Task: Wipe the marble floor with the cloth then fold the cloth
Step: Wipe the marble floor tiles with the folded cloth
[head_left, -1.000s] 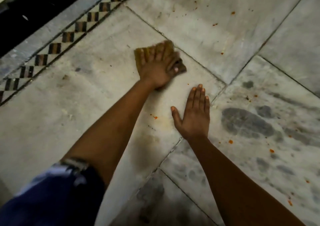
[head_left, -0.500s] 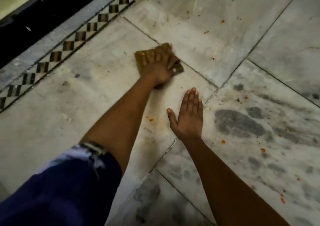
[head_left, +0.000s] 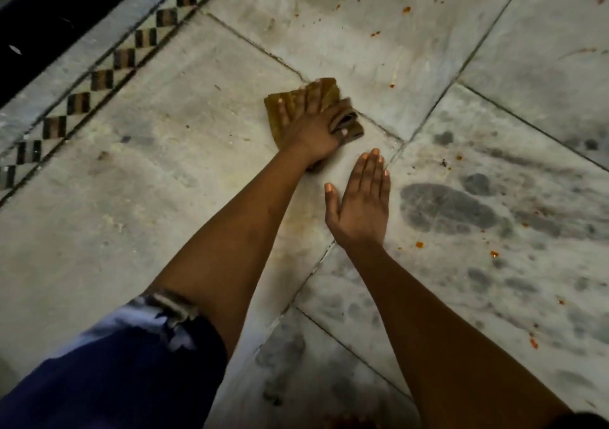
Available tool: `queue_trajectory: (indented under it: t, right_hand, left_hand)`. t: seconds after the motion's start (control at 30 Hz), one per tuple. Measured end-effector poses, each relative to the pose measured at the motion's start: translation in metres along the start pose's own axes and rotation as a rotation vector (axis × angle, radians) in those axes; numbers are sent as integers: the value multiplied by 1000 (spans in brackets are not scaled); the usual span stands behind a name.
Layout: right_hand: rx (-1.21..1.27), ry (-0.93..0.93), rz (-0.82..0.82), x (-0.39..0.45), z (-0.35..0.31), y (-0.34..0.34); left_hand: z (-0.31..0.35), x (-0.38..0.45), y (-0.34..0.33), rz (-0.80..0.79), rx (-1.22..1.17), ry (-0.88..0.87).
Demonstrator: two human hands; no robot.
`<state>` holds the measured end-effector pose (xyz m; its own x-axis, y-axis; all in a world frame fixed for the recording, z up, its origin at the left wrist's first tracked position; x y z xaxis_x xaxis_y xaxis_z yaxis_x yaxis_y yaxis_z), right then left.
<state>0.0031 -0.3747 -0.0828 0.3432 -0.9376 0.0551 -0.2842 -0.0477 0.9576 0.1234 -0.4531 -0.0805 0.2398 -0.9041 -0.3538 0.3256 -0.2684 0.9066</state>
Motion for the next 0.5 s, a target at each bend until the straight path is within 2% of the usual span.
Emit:
queue_trajectory:
  t: [0.13, 0.2, 0.33, 0.4, 0.5]
  right_hand:
    - [-5, 21, -27, 1, -2, -2]
    - [-26, 37, -53, 0, -2, -6]
    - [-56, 53, -70, -1, -3, -8]
    - [-44, 61, -81, -1, -4, -8]
    - [0, 53, -89, 0, -2, -7]
  left_hand:
    - [-29, -44, -13, 31, 80, -145]
    - [-72, -55, -3, 60, 70, -72]
    - [-131, -37, 18, 19, -64, 218]
    - [-119, -33, 15, 1, -170, 240]
    - [-73, -60, -7, -49, -135, 119]
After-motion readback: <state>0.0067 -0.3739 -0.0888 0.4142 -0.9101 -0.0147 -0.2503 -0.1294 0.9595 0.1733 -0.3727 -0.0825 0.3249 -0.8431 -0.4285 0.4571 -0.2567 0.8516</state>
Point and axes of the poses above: each hand's wrist, its own x-axis towards the middle knuckle, its own y-axis out of the back of the hand, z = x × y, the point moved 10 cm from there along x, towards the middle knuckle, and after that the axes turned 5 degrees about y, right-handed, at the moved point
